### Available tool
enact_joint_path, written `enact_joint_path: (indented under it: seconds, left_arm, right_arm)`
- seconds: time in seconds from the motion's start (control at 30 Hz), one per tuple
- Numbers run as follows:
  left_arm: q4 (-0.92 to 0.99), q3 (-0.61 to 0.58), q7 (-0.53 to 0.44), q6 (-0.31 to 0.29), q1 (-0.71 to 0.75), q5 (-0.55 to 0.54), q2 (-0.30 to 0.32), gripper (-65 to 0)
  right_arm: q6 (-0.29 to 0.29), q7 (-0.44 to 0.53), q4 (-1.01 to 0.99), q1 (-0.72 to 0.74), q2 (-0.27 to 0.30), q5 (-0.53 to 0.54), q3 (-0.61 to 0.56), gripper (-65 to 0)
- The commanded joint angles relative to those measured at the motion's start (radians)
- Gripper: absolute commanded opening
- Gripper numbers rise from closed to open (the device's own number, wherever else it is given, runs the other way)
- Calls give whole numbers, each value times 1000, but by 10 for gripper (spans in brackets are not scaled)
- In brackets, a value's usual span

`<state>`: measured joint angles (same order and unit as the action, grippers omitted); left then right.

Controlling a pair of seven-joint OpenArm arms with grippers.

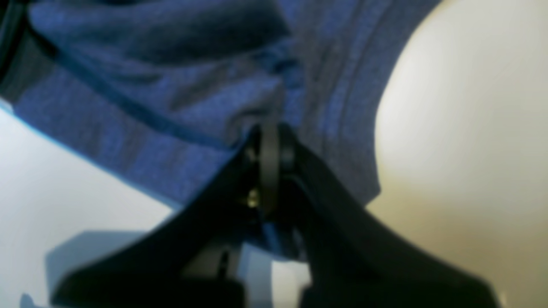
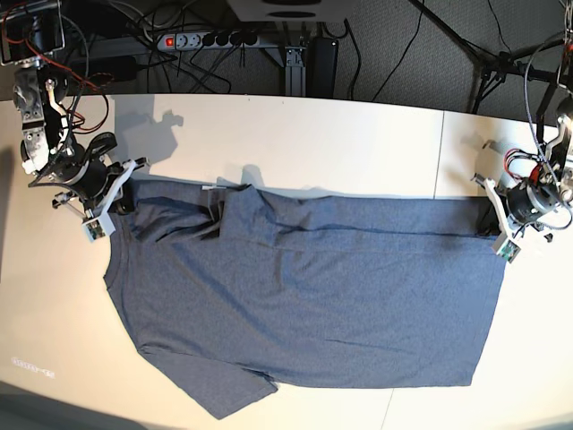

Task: Fold the T-shirt properly
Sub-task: 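Pull the shirt with both grippers until the collar edge reaches the table edge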

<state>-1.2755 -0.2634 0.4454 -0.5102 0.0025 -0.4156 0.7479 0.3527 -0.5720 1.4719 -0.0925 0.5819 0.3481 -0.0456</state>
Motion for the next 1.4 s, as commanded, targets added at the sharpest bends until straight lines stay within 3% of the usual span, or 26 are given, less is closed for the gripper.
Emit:
enact_joint_path:
  seconds: [0.0,0.47,0.87,1.37]
  left_arm:
    - [-14,14,79,-15,34,45,17,-650]
    - [-206,143,84,-18,250,50,17,-650]
    - [-262,200,84,-18,350,54,17,-650]
    - [-396,269,90,-22,482,54,17,-650]
  right_arm:
    - [12,-43,15,-19,17,-7,11,-650]
    - [12,-66,150,-192,19,-8,57,-650]
    - [42,-69,157,-318,22,-8,189,-650]
    - [64,-111,159,-338,46,31,261,-650]
